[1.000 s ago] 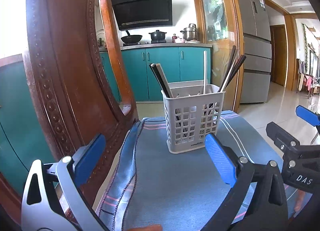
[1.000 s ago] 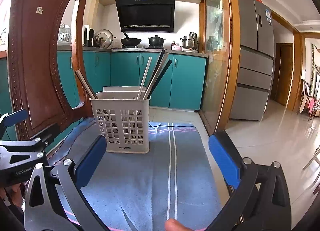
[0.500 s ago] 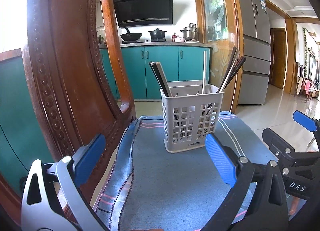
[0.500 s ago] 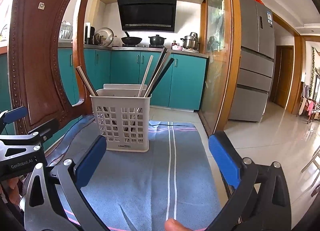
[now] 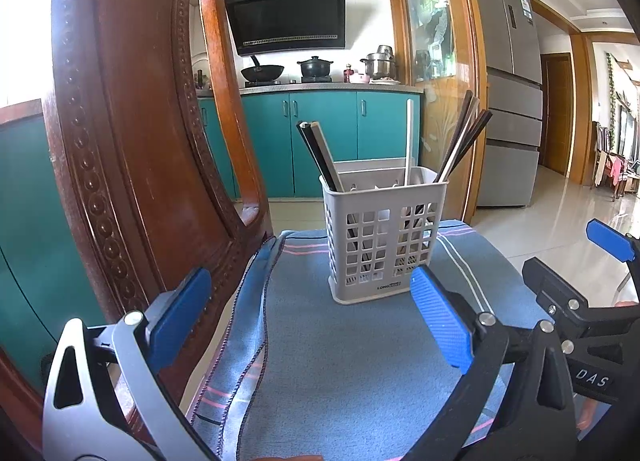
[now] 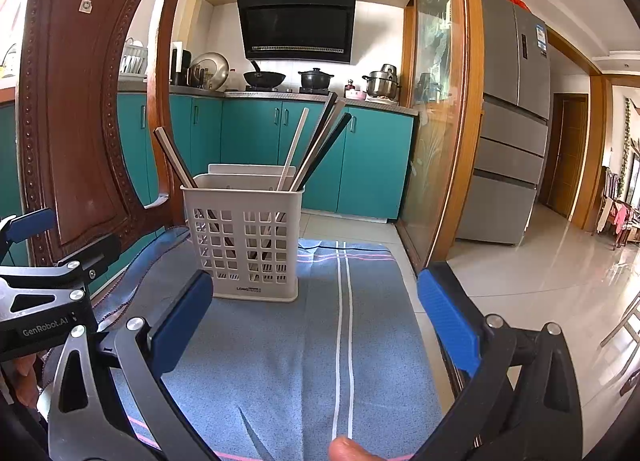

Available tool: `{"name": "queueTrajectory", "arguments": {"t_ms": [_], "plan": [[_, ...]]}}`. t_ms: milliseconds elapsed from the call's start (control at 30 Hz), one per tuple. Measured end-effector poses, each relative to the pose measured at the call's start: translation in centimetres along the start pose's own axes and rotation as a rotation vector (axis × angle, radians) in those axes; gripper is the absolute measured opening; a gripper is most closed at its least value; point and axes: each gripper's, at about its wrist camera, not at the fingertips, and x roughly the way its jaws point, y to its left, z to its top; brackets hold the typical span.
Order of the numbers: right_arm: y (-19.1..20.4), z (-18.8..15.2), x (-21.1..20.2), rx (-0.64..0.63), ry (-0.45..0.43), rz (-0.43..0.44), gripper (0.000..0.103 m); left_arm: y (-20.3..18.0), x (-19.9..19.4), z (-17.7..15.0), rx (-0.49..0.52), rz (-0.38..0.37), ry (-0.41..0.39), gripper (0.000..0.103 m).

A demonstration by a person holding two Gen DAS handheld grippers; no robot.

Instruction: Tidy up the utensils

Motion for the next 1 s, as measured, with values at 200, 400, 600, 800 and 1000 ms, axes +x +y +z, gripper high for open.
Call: {"name": "queueTrajectory", "arguments": {"t_ms": [200, 400, 600, 800, 1000], "plan": [[0.06, -0.01, 0.04, -0.001, 0.001, 0.002, 0.100, -0.04, 0.03, -0.06, 0.000, -0.004, 0.002, 0.099], [0.09, -0.11, 0.02, -0.003, 0.002, 0.001, 0.100, -0.06, -0.01, -0.11, -0.004, -0.010, 0.003, 0.099], [0.15, -0.22, 0.13, -0.008, 0.004, 0.000, 0.100, -0.40, -0.12, -0.25, 0.005, -0.007, 0.004, 0.100], [-0.06, -0.34, 0.01, -0.007, 0.004, 0.000, 0.100, -0.61, -0.13, -0.24, 0.012, 0.009, 0.006, 0.100], [-0.14, -0.37, -0.05, -0.006, 0.004, 0.001, 0.100, -0.69, -0.12, -0.19, 0.006, 0.009, 0.005, 0.100]]}}
